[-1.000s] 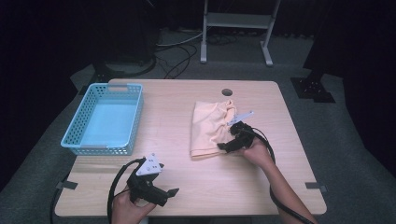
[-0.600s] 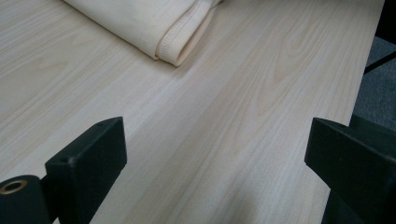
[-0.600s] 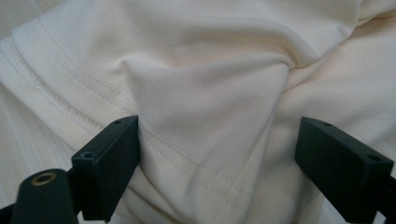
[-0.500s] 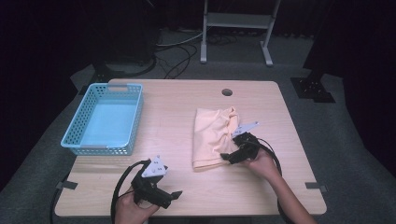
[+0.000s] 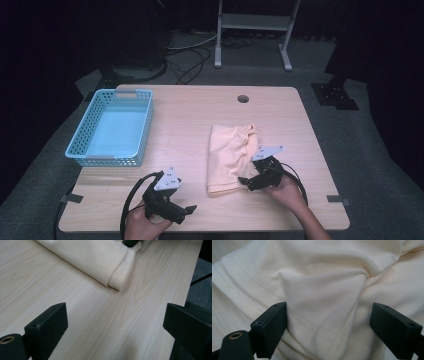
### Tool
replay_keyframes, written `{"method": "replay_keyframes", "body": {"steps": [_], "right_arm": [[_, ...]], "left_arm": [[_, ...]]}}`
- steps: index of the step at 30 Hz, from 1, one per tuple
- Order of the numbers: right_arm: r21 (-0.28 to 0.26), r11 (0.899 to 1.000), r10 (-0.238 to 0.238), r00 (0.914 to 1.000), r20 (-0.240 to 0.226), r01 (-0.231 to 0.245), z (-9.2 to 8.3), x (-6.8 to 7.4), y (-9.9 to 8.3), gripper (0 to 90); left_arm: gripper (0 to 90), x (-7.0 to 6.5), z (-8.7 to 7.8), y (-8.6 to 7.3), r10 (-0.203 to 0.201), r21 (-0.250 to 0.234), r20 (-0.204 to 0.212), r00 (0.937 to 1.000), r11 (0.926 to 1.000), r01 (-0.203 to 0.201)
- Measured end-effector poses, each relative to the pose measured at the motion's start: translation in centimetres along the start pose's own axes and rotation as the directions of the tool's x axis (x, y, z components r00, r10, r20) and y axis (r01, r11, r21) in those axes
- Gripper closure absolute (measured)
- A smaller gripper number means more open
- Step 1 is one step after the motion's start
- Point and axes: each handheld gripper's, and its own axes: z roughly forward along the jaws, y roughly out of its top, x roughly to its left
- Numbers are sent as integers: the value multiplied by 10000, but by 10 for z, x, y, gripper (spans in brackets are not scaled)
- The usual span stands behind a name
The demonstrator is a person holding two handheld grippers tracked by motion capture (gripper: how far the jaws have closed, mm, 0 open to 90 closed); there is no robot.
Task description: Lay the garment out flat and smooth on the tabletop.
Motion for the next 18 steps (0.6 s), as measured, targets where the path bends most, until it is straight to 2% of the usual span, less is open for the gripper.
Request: {"method": "replay_keyframes", "body": {"steps": [18], "right_arm": [[-146,9998,112,9999,100,-111,-20,31,-24,142]], "left_arm": [[54,-8,5,3,191,69,200,9996,9998,-193]]}}
